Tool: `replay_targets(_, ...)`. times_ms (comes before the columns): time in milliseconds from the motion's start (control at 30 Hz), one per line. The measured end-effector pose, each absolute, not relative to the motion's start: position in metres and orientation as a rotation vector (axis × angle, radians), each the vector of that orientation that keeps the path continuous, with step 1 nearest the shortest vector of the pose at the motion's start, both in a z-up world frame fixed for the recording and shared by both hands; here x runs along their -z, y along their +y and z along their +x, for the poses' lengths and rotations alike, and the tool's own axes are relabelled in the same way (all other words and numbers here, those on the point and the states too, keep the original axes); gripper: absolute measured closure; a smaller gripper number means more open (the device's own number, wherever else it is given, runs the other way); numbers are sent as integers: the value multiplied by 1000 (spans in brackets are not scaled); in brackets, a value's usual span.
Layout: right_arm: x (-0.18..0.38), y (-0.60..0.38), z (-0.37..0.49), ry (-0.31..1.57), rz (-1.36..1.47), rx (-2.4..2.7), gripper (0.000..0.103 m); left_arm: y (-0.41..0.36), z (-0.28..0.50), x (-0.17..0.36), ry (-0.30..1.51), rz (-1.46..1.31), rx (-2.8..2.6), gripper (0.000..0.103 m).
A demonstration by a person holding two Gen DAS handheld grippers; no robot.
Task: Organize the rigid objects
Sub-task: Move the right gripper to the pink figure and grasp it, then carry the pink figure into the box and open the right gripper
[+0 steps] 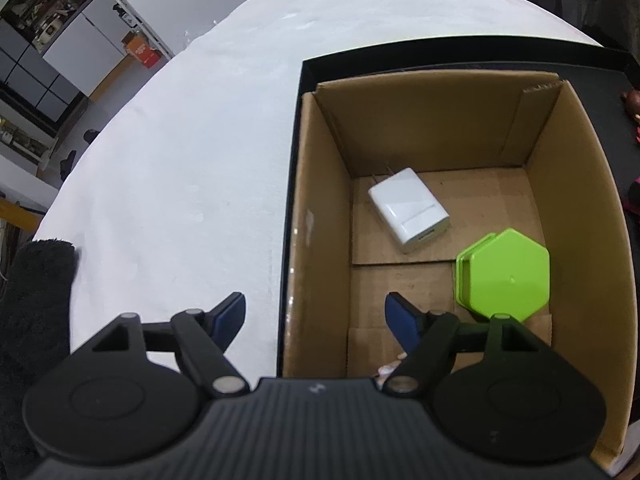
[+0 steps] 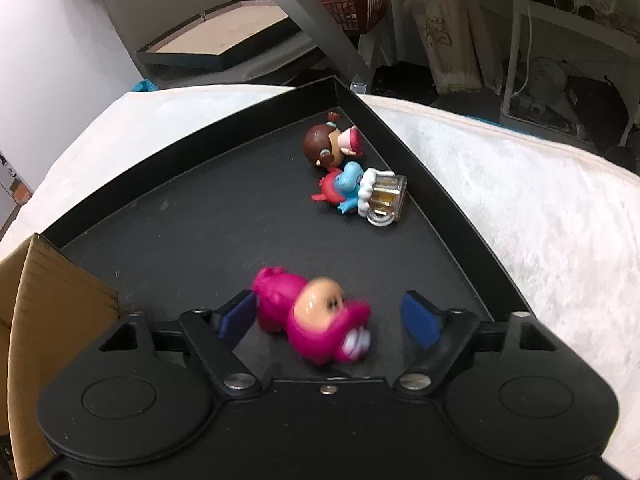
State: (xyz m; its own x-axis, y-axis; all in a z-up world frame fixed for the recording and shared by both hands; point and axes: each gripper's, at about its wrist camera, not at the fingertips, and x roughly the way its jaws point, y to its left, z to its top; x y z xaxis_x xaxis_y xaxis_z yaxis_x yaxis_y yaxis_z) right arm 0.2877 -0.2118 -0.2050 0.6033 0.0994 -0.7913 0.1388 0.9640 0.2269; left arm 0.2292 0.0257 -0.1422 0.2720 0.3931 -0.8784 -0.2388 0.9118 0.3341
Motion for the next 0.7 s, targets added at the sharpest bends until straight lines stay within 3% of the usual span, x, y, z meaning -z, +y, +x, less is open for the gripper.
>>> replay_targets(33, 204, -211, 287, 918, 268, 5, 50, 26, 229, 141, 1220, 144, -429, 28)
replay_targets(67, 204, -210, 287, 915, 259, -9, 58, 26, 229, 140, 1215, 146, -428, 28)
replay_targets(200, 203, -211, 284, 907, 271, -20, 60, 28, 226, 135, 1201, 139, -440, 27)
replay_targets(300, 197, -211, 281, 887, 273, -33, 68, 30, 221, 132, 1194, 134, -443, 27)
replay_targets(700, 158, -213, 267, 798, 313, -80, 68, 33, 208, 124, 1158, 119, -415, 27)
